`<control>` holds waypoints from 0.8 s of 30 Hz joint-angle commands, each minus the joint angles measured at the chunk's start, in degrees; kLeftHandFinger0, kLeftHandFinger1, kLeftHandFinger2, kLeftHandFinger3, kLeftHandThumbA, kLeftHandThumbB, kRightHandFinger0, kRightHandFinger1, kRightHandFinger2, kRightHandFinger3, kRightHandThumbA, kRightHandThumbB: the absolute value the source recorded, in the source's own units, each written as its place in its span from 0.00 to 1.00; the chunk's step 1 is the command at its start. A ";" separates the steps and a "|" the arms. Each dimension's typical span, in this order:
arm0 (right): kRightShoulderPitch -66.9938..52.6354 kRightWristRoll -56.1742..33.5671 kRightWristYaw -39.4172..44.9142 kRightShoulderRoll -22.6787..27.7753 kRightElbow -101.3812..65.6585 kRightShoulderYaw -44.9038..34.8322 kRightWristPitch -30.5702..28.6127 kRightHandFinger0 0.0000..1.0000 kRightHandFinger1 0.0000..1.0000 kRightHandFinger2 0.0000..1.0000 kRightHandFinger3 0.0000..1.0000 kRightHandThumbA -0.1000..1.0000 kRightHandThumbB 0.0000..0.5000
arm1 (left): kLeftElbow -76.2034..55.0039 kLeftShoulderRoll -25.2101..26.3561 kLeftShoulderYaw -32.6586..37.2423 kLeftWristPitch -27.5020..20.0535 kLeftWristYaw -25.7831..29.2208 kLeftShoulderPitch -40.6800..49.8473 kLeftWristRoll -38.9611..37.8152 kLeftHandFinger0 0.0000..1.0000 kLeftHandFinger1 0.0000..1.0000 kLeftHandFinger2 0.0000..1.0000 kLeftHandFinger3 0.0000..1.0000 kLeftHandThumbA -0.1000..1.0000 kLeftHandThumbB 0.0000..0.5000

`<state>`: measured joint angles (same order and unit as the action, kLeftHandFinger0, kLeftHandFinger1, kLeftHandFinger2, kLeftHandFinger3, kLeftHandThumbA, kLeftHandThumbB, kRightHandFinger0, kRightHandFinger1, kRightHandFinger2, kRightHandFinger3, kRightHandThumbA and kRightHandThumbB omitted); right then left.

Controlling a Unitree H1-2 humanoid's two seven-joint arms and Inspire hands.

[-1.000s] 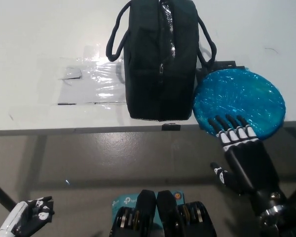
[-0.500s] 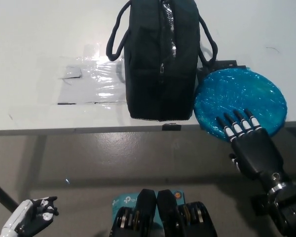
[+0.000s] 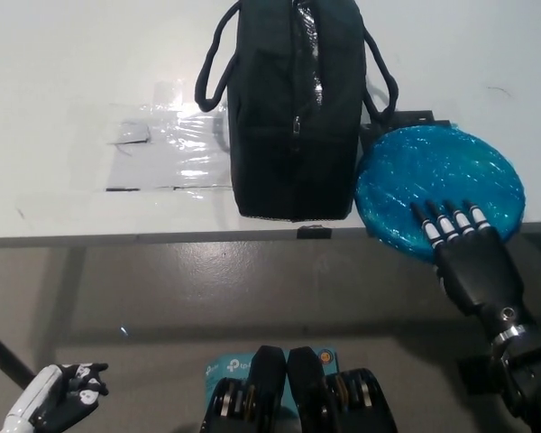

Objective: The robot uses its right hand to pick up a stack of plates kept in the middle of the desk and put it inside a bag kept next to it

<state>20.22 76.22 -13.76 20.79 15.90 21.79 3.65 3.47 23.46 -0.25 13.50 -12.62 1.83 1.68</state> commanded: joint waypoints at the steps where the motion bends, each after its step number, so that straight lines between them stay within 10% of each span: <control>1: 4.39 -5.38 -19.00 2.92 3.31 -1.37 -8.39 0.00 0.00 0.03 0.23 0.00 0.08 | -0.73 2.31 0.77 -2.29 -1.52 -0.77 1.14 0.72 0.72 0.80 0.73 0.00 0.27; 3: 4.44 -7.69 -19.91 2.67 3.50 -1.95 -10.96 0.00 0.00 0.27 0.09 0.00 0.07 | -0.63 2.43 0.96 -2.41 -1.41 -0.82 1.59 0.71 0.71 0.79 0.73 0.00 0.28; 4: 4.45 -8.65 -20.20 2.57 3.60 -2.17 -11.96 0.00 0.00 0.36 0.10 0.00 0.29 | -0.57 2.47 1.03 -2.47 -1.37 -0.84 1.78 0.70 0.71 0.79 0.73 0.00 0.28; 7: 2.59 -13.46 -14.82 2.05 -2.45 -3.69 -13.89 0.00 0.00 0.22 0.14 0.00 0.65 | -0.79 2.56 1.24 -2.16 -1.50 -0.86 2.09 0.70 0.71 0.80 0.75 0.00 0.28; 12: 0.84 -26.92 -9.99 -1.21 -6.56 -7.82 -18.53 0.00 0.00 0.02 0.00 0.00 0.75 | -1.40 2.38 0.74 -1.28 -1.44 -0.47 1.89 0.77 0.73 0.79 0.73 0.00 0.27; 15: -0.30 -34.67 -4.45 -3.95 -10.11 -11.48 -15.01 0.00 0.00 0.07 0.00 0.00 0.65 | -1.08 2.41 0.84 -1.61 -1.35 -0.54 2.29 0.76 0.72 0.79 0.74 0.00 0.25; 19: -1.00 -45.29 -0.38 -7.69 -14.43 -17.78 -9.65 0.00 0.03 0.40 0.23 0.00 0.50 | -0.72 2.68 1.11 -1.75 -1.52 -0.65 2.84 0.78 0.75 0.83 0.76 0.00 0.24; 24: -0.33 -57.79 2.26 -10.11 -18.77 -25.49 -5.50 0.00 0.00 0.25 0.27 0.00 0.29 | -1.61 2.64 1.26 -0.59 -1.34 -0.58 3.55 0.83 0.77 0.84 0.76 0.00 0.22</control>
<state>18.12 54.78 -17.72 15.55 11.23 11.23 -6.42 4.32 23.44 0.47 13.65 -13.27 1.87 3.31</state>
